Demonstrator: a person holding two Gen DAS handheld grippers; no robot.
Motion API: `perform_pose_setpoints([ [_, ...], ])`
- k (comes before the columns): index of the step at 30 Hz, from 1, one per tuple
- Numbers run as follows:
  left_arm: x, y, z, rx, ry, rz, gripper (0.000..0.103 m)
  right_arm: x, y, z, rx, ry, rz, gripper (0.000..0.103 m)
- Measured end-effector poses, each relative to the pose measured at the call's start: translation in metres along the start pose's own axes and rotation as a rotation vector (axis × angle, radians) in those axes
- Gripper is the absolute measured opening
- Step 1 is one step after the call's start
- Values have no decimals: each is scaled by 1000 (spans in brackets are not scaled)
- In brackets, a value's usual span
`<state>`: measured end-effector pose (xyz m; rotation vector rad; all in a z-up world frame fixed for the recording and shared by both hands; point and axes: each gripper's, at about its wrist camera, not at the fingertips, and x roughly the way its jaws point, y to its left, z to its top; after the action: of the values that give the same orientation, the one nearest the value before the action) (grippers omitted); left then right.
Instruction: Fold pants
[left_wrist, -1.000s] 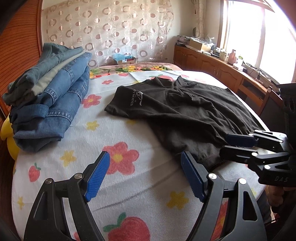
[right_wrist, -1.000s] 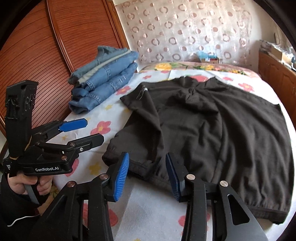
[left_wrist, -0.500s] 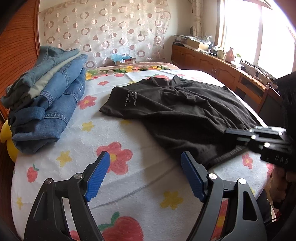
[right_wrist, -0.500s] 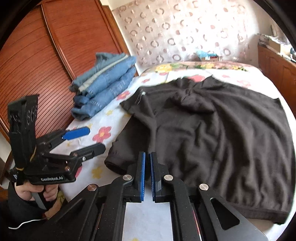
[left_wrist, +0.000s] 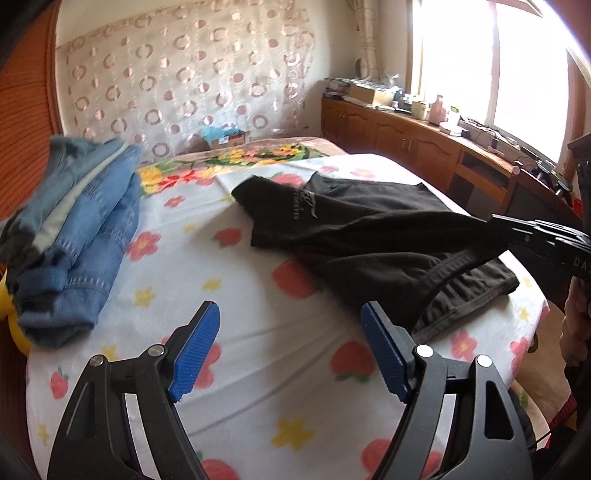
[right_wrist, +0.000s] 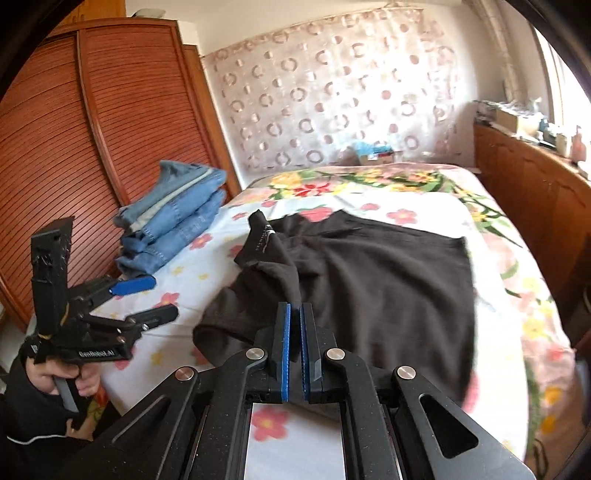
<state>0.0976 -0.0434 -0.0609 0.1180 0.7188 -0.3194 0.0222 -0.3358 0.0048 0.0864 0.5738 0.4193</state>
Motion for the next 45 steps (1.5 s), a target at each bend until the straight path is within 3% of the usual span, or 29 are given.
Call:
perform_pose_setpoints([
  [9,9,-34,19,59,-7,-59,80,-52,-2,-16,8,-33,-95,4],
  [15,13,-49,23,85,2,-71,80,-52,11,-24,23,-39,-141,4],
  [22,21,-61,24,108,21,-79,80,-46,21,-45,69,45,-146,4],
  [33,36,-66,18,108,53,-81,80,-51,25,-43,115,85,-148,5],
  [37,44,-64,15,95,72,-82,80,-56,22,-40,102,62,-141,9],
  [41,49,-61,14,84,82,-76,80,-51,19,-32,97,33,-136,21],
  [45,49,-56,15,73,74,-72,80,-47,18,-22,73,12,-129,22],
])
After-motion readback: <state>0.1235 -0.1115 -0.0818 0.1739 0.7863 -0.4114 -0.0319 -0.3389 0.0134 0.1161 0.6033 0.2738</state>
